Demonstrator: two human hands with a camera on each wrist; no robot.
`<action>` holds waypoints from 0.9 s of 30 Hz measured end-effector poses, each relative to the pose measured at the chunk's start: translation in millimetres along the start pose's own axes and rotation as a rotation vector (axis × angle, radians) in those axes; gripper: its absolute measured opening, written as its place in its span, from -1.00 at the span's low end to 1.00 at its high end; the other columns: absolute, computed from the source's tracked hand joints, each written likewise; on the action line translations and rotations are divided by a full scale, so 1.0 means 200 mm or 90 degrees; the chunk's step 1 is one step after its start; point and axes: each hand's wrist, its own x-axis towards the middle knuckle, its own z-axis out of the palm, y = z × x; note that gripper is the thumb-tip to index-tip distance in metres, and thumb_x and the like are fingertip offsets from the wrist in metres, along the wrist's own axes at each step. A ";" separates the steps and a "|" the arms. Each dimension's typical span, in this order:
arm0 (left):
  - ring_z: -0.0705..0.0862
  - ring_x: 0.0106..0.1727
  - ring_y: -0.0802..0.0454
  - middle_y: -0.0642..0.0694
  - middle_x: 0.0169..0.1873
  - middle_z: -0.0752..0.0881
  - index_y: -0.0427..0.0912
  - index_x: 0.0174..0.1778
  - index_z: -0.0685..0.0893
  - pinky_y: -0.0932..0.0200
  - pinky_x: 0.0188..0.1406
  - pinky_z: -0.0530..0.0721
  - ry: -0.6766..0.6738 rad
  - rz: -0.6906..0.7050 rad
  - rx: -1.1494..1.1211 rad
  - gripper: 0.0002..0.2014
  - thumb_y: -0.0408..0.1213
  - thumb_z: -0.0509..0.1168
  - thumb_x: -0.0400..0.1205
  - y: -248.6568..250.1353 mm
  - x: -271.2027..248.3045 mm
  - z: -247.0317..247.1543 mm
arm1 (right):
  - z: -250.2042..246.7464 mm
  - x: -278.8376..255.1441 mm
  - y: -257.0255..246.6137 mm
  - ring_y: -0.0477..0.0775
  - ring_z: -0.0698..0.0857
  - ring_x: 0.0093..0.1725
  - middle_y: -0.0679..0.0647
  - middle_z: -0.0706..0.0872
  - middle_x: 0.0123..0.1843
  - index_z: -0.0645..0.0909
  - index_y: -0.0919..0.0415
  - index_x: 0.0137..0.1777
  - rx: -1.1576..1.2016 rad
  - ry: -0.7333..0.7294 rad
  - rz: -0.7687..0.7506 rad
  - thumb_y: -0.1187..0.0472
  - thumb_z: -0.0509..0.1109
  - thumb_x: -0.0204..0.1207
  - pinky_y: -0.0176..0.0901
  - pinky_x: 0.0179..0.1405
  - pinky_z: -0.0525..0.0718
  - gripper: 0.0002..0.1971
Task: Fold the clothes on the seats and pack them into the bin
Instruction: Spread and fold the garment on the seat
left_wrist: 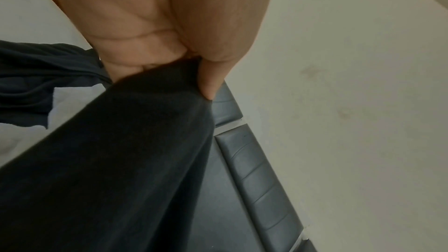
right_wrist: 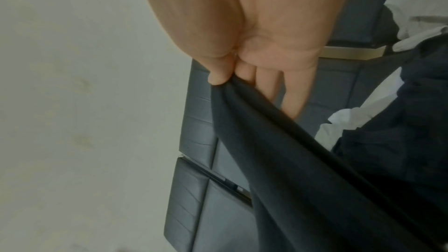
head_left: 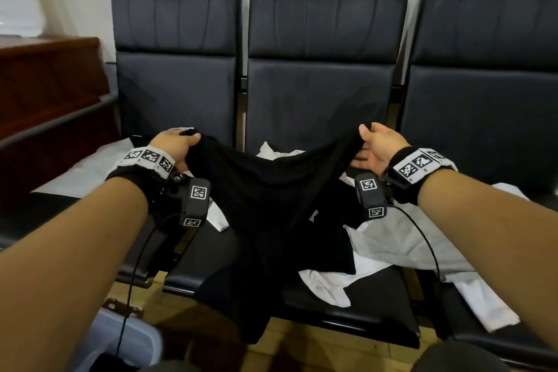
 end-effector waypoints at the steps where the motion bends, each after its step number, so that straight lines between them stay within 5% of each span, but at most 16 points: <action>1: 0.69 0.21 -0.38 -0.38 0.14 0.72 -0.33 0.28 0.63 -0.39 0.21 0.62 -0.004 0.014 -0.010 -0.68 -0.28 0.31 0.64 0.02 -0.01 -0.02 | 0.01 -0.02 -0.03 0.22 0.71 0.08 0.14 0.71 0.12 0.47 0.09 0.10 0.011 0.007 0.002 0.18 0.11 0.79 0.20 -0.13 0.68 -0.89; 4: 0.72 0.17 -0.29 -0.32 0.15 0.71 -0.24 0.31 0.59 -0.37 0.14 0.66 0.010 0.055 -0.053 -0.71 -0.27 0.26 0.69 0.13 -0.11 -0.05 | 0.00 0.00 -0.11 0.24 0.72 0.11 0.20 0.73 0.17 0.49 0.20 0.34 -0.014 0.045 -0.018 0.13 0.16 0.75 0.29 0.09 0.70 -0.73; 7: 0.72 0.14 -0.32 -0.35 0.11 0.70 -0.21 0.21 0.63 -0.39 0.14 0.65 0.039 0.083 -0.016 -0.76 -0.24 0.31 0.65 0.22 -0.15 -0.09 | -0.05 0.04 -0.18 0.33 0.74 0.21 0.26 0.77 0.11 0.59 0.42 0.31 -0.097 0.051 -0.079 0.00 0.49 0.49 0.26 0.28 0.68 -0.45; 10: 0.71 0.14 -0.33 -0.37 0.13 0.71 -0.25 0.20 0.65 -0.23 0.21 0.67 0.072 0.082 0.094 -0.64 -0.15 0.42 0.55 0.33 -0.23 -0.12 | 0.02 -0.16 -0.30 0.38 0.76 0.14 0.41 0.77 0.10 0.71 0.44 0.02 -0.189 0.019 -0.118 0.28 0.55 0.46 0.21 0.26 0.70 -0.77; 12: 0.71 0.05 -0.34 -0.38 0.06 0.70 -0.29 0.17 0.65 -0.09 0.08 0.68 0.095 0.068 0.187 -0.68 -0.13 0.36 0.63 0.40 -0.29 -0.13 | 0.01 -0.21 -0.34 0.38 0.77 0.06 0.34 0.78 -0.03 0.70 0.29 -0.11 -0.289 0.057 -0.154 0.34 0.52 0.48 0.24 0.17 0.73 -0.95; 15: 0.68 0.21 -0.38 -0.37 0.24 0.67 -0.15 0.02 0.68 -0.30 0.27 0.62 0.052 0.080 0.152 -0.85 -0.19 0.37 0.61 0.45 -0.33 -0.15 | -0.02 -0.25 -0.41 0.28 0.74 -0.02 0.15 0.69 -0.12 0.53 0.09 -0.16 -0.245 0.080 -0.170 0.19 0.42 0.61 0.31 -0.01 0.76 -0.86; 19: 0.67 0.16 -0.21 -0.33 0.32 0.63 -0.03 0.03 0.60 -0.28 0.32 0.60 0.037 0.131 0.125 -0.87 -0.25 0.37 0.59 0.48 -0.34 -0.20 | -0.07 -0.25 -0.49 0.32 0.74 0.06 0.23 0.68 0.01 0.52 0.08 -0.09 -0.205 0.104 -0.172 0.16 0.46 0.58 0.39 0.01 0.73 -0.86; 22: 0.69 -0.01 -0.21 -0.28 0.20 0.70 -0.14 0.12 0.66 0.04 0.00 0.77 0.054 0.151 0.203 -0.80 -0.27 0.39 0.60 0.54 -0.43 -0.18 | -0.16 -0.20 -0.52 0.23 0.74 0.09 0.19 0.71 0.19 0.64 -0.05 0.06 -0.228 0.182 -0.251 0.08 0.63 0.34 0.20 0.05 0.77 -0.68; 25: 0.66 -0.11 -0.21 -0.16 0.07 0.66 -0.07 0.13 0.65 0.21 -0.48 0.64 0.114 0.204 0.292 -0.79 -0.30 0.40 0.60 0.54 -0.45 -0.22 | -0.29 -0.13 -0.53 0.27 0.79 0.07 0.18 0.82 0.04 0.82 0.02 -0.10 -0.249 0.174 -0.265 -0.08 0.66 0.18 0.27 0.14 0.75 -0.68; 27: 0.66 -0.09 -0.23 -0.24 0.00 0.68 -0.03 -0.04 0.67 0.01 -0.31 0.76 0.078 0.191 0.245 -0.90 -0.31 0.42 0.59 0.53 -0.48 -0.23 | -0.35 -0.12 -0.54 0.32 0.80 0.00 0.26 0.84 -0.04 0.86 0.01 -0.17 -0.230 0.149 -0.216 -0.27 0.70 -0.12 0.38 0.10 0.74 -0.47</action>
